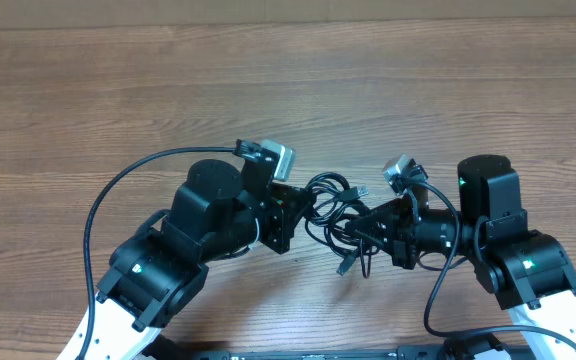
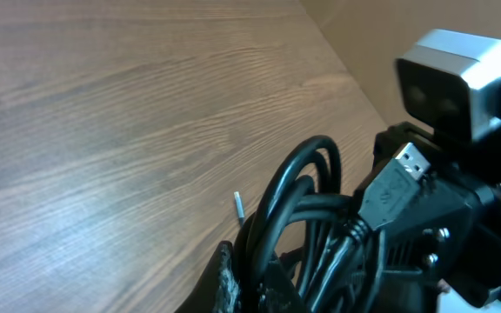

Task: Untangle cables

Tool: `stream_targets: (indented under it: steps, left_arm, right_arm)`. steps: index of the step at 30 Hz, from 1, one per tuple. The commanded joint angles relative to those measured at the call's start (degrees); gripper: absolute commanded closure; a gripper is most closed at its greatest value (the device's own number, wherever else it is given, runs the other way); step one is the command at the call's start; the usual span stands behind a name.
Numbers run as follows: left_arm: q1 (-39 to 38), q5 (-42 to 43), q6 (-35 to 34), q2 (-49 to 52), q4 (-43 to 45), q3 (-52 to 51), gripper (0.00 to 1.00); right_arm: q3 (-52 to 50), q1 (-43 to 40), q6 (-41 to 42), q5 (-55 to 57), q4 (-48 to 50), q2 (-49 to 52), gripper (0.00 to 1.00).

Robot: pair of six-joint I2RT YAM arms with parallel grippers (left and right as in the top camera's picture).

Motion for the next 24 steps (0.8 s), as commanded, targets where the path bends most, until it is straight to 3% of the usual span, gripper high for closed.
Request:
stream_targets:
  steps: [1,4,8,11,16,24]
  left_arm:
    - [-0.02,-1.7,14.97,-0.35,0.5,0.42,0.96]
    - [0.0,-2.64,24.2,-0.35,-0.2,0.42,0.96]
    - [0.0,-11.87,28.92,-0.35,-0.24,0.42,0.96]
    - [0.0,-15.93,36.98,-0.35,-0.24,0.42,0.96]
    - [0.0,-16.55,49.51,-0.35,0.46,0.42,0.96]
    - [0.0,-16.57,64.83,-0.24,9.55,0.42,0.96]
  right_arm:
    - [1.25,0.22,3.65,8.37,-2.97,-0.46,0.96]
    - [1.25,0.22,5.49,12.72,-4.94,-0.46,0.96]
    - [1.25,0.22,7.19,17.14,-7.52,-0.46,0.96]
    - [1.25,0.22,7.21,18.53,-9.22,-0.46,0.96]
    - [1.25,0.22,7.89,18.86,-9.46,-0.46,0.96]
    - [1.25,0.22,8.04,18.84,-11.04,-0.46,0.96]
